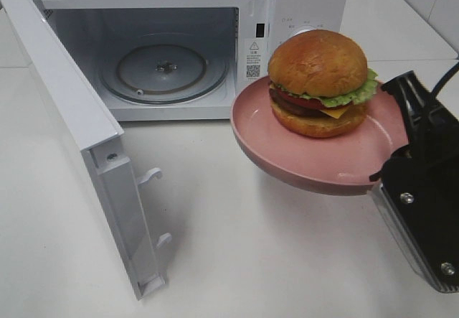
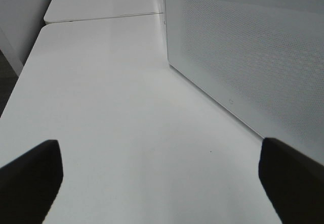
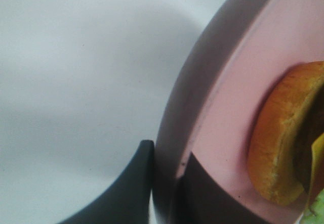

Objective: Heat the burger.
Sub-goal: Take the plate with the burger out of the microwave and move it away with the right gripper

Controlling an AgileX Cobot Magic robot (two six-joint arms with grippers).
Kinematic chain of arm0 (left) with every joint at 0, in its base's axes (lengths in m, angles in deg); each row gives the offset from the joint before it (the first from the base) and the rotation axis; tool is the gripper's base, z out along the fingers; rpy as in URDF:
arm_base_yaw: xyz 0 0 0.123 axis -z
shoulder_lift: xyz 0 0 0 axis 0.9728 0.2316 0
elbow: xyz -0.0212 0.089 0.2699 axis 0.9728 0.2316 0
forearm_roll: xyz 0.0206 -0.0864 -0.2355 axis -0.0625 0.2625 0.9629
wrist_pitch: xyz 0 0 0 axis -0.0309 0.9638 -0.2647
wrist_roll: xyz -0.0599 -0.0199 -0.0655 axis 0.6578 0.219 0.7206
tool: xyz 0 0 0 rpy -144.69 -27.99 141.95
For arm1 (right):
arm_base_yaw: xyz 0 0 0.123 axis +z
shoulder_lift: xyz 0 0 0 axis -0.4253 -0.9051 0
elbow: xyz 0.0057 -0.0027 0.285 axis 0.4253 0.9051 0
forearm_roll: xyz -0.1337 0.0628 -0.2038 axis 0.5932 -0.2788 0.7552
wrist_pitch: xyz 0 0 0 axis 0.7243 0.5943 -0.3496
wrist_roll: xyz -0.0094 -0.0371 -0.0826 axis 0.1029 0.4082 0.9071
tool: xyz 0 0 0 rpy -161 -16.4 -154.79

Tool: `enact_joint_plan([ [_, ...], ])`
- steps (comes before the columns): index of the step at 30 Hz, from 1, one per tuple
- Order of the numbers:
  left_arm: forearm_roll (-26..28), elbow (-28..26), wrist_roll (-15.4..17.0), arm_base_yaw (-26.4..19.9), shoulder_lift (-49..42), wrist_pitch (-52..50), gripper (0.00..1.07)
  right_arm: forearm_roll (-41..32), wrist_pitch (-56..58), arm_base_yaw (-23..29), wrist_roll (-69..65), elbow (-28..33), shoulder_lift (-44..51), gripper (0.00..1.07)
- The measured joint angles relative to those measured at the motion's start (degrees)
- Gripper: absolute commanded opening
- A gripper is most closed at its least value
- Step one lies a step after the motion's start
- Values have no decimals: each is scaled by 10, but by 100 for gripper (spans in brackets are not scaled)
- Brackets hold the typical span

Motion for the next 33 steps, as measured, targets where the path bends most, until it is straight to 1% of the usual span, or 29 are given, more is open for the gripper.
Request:
enact_joint_plan([
  [2, 0, 0, 0, 0, 0, 0, 98, 0, 21, 0, -11, 0, 18, 0],
  [3, 0, 0, 0, 0, 0, 0, 98, 1, 50, 0, -21, 0, 33, 0],
  [5, 0, 0, 0, 0, 0, 0, 98, 1, 65, 0, -24, 0, 38, 0],
  [8, 0, 0, 0, 0, 0, 0, 98, 1, 119, 0, -49, 1, 56, 0],
  [13, 0, 0, 0, 0, 0, 0, 98, 6, 150, 0, -86, 1, 62, 0],
  [15, 0, 0, 0, 0, 0, 0, 98, 24, 182, 0, -131, 1, 62, 0],
  [18, 0, 0, 0, 0, 0, 0, 98, 31, 190, 0, -146, 1, 62, 0],
  [20, 0, 0, 0, 0, 0, 0, 98, 62, 211, 0, -193, 2, 62, 0],
  [23, 0, 0, 0, 0, 0, 0, 98, 82, 221, 0, -226, 2, 62, 0],
  [24, 0, 0, 0, 0, 0, 0, 98, 101, 228, 0, -269, 2, 62, 0],
  [26, 0, 0, 0, 0, 0, 0, 98, 110, 232, 0, -292, 2, 62, 0],
  [27, 0, 0, 0, 0, 0, 0, 98, 124, 239, 0, -329, 2, 62, 0],
  [28, 0, 0, 0, 0, 0, 0, 98, 124, 239, 0, -329, 2, 62, 0],
  [30, 0, 0, 0, 0, 0, 0, 98, 145, 257, 0, -402, 2, 62, 0],
  [31, 0, 0, 0, 0, 0, 0, 98, 145, 257, 0, -402, 2, 62, 0],
  [33, 0, 0, 0, 0, 0, 0, 98, 163, 275, 0, -466, 2, 62, 0],
])
